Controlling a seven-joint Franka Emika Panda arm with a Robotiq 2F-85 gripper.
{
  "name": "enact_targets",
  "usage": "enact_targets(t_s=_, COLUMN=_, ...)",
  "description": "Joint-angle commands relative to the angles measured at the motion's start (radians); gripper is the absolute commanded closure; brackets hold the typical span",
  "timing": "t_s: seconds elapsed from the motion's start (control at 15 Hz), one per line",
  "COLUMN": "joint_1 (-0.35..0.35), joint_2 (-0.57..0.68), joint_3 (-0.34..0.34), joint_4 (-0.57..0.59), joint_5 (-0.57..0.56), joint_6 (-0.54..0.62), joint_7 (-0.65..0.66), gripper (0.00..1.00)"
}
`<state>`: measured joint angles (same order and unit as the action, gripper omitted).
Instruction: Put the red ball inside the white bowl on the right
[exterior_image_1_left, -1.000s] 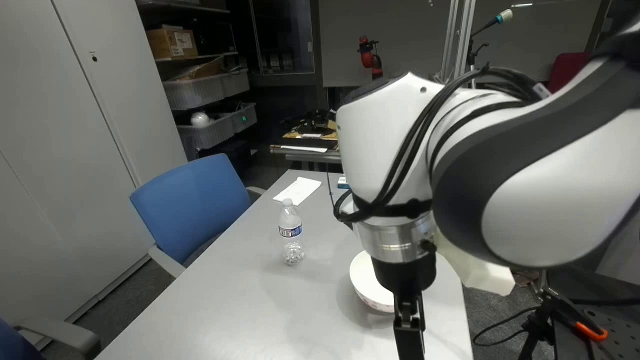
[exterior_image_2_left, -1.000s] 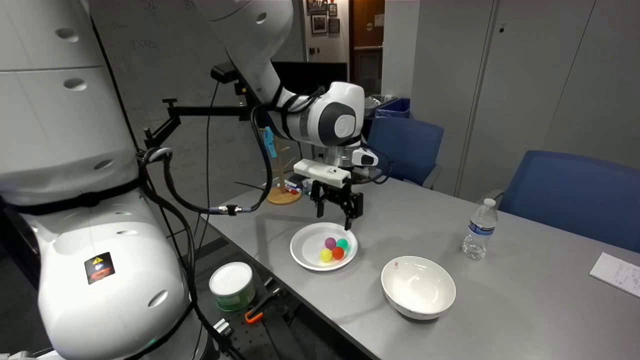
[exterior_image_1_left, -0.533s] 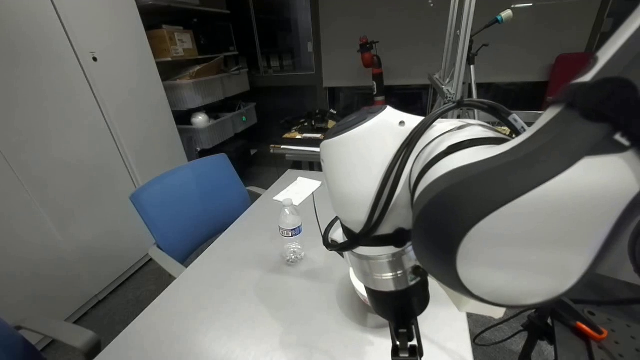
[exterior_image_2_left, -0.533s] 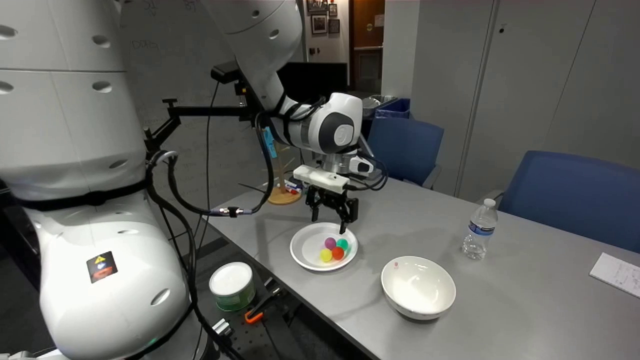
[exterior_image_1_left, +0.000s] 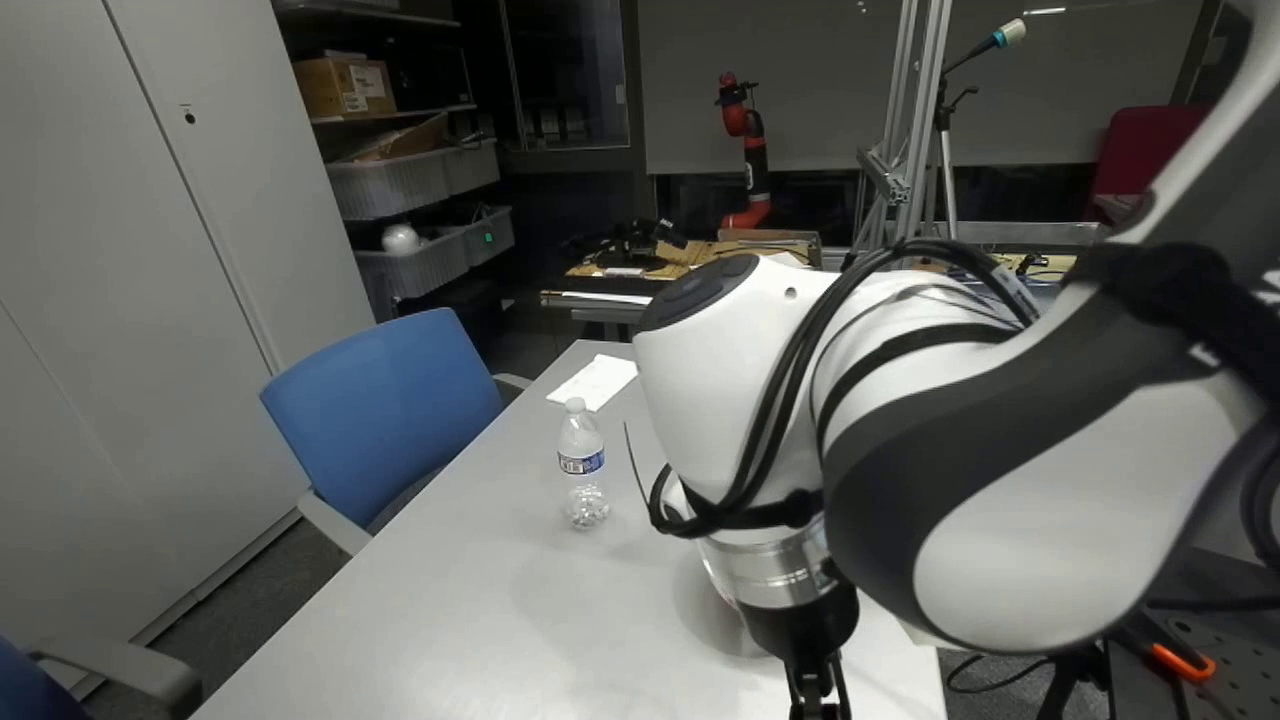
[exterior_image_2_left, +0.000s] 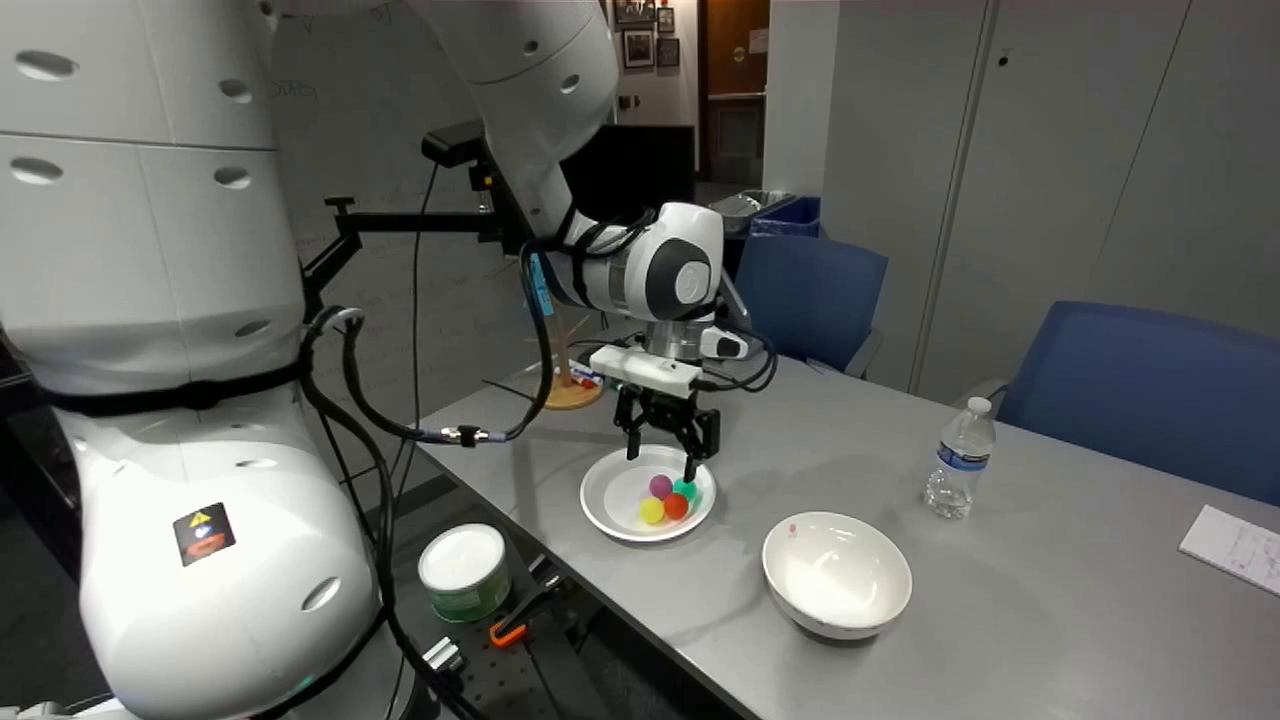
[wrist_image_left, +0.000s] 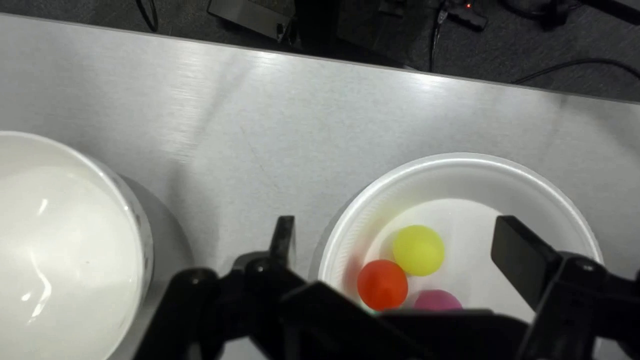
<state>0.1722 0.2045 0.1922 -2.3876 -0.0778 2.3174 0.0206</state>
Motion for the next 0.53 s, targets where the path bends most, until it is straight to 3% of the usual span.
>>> enact_targets(t_s=0.0, joint_1=0.018, joint_2=0.092, joint_3=-0.013, joint_4=0.055, joint_5=-0.026, joint_6=0.036, joint_7=0.016, gripper=0.0)
enact_targets(t_s=0.47, joint_1=0.026, joint_2=0.229, joint_3=-0.019, joint_4=0.12, joint_5=-0.021, joint_6=0.16, joint_7=0.006, gripper=0.0)
